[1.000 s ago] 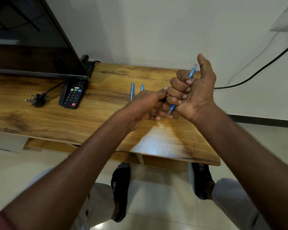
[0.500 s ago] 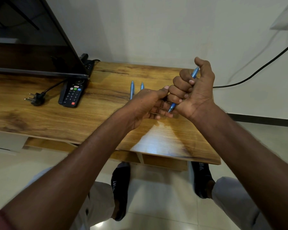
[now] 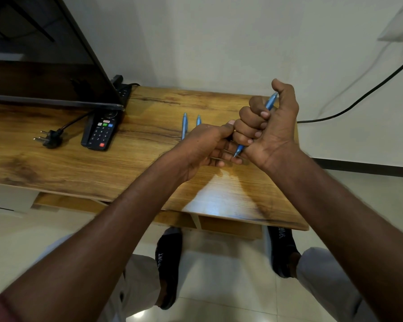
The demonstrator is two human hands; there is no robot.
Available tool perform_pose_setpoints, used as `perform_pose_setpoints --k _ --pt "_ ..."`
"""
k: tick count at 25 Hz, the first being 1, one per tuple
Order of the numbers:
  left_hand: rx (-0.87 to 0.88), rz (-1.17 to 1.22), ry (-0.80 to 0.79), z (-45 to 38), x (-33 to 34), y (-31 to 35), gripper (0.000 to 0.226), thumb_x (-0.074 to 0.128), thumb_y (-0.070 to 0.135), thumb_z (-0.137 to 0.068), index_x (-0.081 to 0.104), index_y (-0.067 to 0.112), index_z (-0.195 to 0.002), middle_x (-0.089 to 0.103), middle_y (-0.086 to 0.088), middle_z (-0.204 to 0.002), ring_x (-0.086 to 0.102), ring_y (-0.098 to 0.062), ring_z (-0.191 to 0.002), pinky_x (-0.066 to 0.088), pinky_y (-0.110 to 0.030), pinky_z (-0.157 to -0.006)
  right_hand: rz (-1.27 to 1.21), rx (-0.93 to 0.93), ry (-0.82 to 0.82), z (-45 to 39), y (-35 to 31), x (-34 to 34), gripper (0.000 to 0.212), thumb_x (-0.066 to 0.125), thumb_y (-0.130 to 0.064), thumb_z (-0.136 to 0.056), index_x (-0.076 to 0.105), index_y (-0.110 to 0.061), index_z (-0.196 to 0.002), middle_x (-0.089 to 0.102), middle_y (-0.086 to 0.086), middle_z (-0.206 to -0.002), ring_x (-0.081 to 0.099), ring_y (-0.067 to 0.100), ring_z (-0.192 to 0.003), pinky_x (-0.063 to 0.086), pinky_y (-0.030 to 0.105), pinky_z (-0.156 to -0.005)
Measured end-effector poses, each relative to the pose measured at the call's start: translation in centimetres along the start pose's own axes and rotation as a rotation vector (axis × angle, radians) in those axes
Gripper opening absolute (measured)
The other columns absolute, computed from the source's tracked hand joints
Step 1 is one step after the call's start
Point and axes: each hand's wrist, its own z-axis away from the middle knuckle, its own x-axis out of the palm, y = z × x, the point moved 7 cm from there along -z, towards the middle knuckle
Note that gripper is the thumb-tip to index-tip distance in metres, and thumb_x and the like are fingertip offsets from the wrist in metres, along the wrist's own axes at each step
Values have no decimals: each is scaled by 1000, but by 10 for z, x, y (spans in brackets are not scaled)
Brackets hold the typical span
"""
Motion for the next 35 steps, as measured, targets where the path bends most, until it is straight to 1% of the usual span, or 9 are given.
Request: perform_pose_setpoints --k 5,10,14,17,21,24,27,32,35 --pt "3 7 4 0 0 -1 52 48 48 -108 72 3 -118 82 -12 -100 80 -28 -93 50 -34 -72 51 -33 -12 3 -1 4 56 37 -52 -101 25 -20 -56 11 -4 -49 2 13 -44 6 22 -48" --pt "1 24 6 0 0 0 49 46 43 -109 72 3 -119 82 -13 -100 80 -27 -93 51 -32 -70 51 -24 -45 3 1 9 63 38 -59 -104 29 -18 -57 20 -4 -44 4 13 -46 7 23 -49" --pt "5 24 0 1 2 1 53 45 46 -109 71 1 -121 81 -14 -101 79 -29 -96 51 -33 -71 78 -37 -3 2 -2 5 55 38 -51 -102 26 -20 -58 17 -5 -44 3 12 -44 6 21 -48" --pt "-4 14 -2 0 3 -1 53 45 46 -109 71 1 -121 81 -14 -100 80 -29 -95 51 -34 -72 77 7 12 2 0 3 58 39 -54 -102 29 -19 -57 20 -5 -43 7 11 -41 7 21 -48" --pt "-6 10 -17 0 4 -1 54 44 47 -110 71 2 -121 81 -14 -102 79 -30 -98 51 -34 -72 63 -8 48 1 -3 -1 55 39 -51 -99 28 -21 -55 17 -6 -44 3 12 -43 7 19 -47" --pt "-3 25 -13 0 4 -1 53 44 47 -110 72 3 -120 81 -15 -102 79 -30 -96 50 -35 -73 41 27 12 0 -1 1 58 40 -57 -100 30 -20 -56 20 -6 -43 7 10 -41 7 21 -48" --pt "-13 43 -26 0 4 -2 51 43 47 -110 72 5 -118 81 -14 -101 79 -28 -95 50 -35 -73 15 50 -22 0 -1 1 60 40 -62 -100 31 -19 -60 23 -6 -46 6 12 -48 8 22 -50" --pt "-21 93 -53 -1 4 -1 55 42 48 -110 72 4 -124 80 -12 -102 77 -25 -95 48 -34 -72 -13 -9 -40 -1 -6 0 54 37 -53 -98 32 -19 -56 20 -5 -47 5 13 -47 8 23 -49" --pt "-16 86 -55 -1 4 -1 52 43 48 -110 74 7 -119 80 -13 -102 78 -25 -94 49 -33 -71 -12 4 -43 -1 -4 0 55 39 -55 -98 33 -19 -58 21 -5 -48 5 13 -49 8 24 -50"
